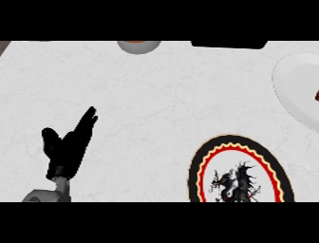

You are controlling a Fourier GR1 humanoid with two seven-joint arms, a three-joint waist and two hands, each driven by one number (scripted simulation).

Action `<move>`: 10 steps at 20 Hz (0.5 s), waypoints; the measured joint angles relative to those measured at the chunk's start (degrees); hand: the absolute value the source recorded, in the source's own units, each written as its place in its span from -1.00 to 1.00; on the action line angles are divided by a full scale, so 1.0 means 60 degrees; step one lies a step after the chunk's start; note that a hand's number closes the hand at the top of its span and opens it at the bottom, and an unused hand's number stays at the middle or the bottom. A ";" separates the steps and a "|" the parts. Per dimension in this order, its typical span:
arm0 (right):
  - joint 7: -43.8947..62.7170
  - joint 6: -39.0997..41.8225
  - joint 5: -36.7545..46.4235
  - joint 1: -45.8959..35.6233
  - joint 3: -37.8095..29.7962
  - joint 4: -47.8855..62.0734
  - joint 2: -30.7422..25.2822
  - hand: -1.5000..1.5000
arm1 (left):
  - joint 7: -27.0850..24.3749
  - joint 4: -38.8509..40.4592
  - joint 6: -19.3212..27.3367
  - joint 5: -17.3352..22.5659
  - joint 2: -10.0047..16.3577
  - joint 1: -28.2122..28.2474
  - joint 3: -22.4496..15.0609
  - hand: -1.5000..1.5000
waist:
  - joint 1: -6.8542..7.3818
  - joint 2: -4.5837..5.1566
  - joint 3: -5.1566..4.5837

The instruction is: Pick the croissant from the plate and place it in the plate

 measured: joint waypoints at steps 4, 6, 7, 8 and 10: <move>0.0559 0.0177 0.0924 -0.0418 0.0693 0.1225 -0.0373 -1.00 | -0.0027 0.0054 -0.0018 -0.0061 -0.0094 -0.0157 -0.0087 0.00 | 0.0166 0.0087 0.0001; 0.0610 0.0417 0.1227 -0.0613 0.0960 0.1758 -0.0353 -1.00 | 0.0060 0.0034 -0.0009 -0.0096 -0.0093 -0.0222 -0.0111 0.00 | 0.0231 0.0111 0.0010; 0.0591 0.0600 0.1310 -0.0742 0.1030 0.1982 -0.0383 -1.00 | 0.0053 0.0036 -0.0004 -0.0127 -0.0126 -0.0236 -0.0154 0.00 | 0.0259 0.0125 0.0018; 0.0605 0.0791 0.1360 -0.0903 0.1063 0.2189 -0.0441 -1.00 | 0.0076 0.0034 -0.0045 -0.0105 -0.0108 -0.0258 -0.0146 0.00 | 0.0295 0.0140 0.0023; 0.0361 0.1087 0.1355 -0.1091 0.1050 0.2519 -0.0365 -1.00 | 0.0128 0.0060 -0.0088 -0.0048 -0.0088 -0.0309 -0.0093 0.00 | 0.0305 0.0158 0.0030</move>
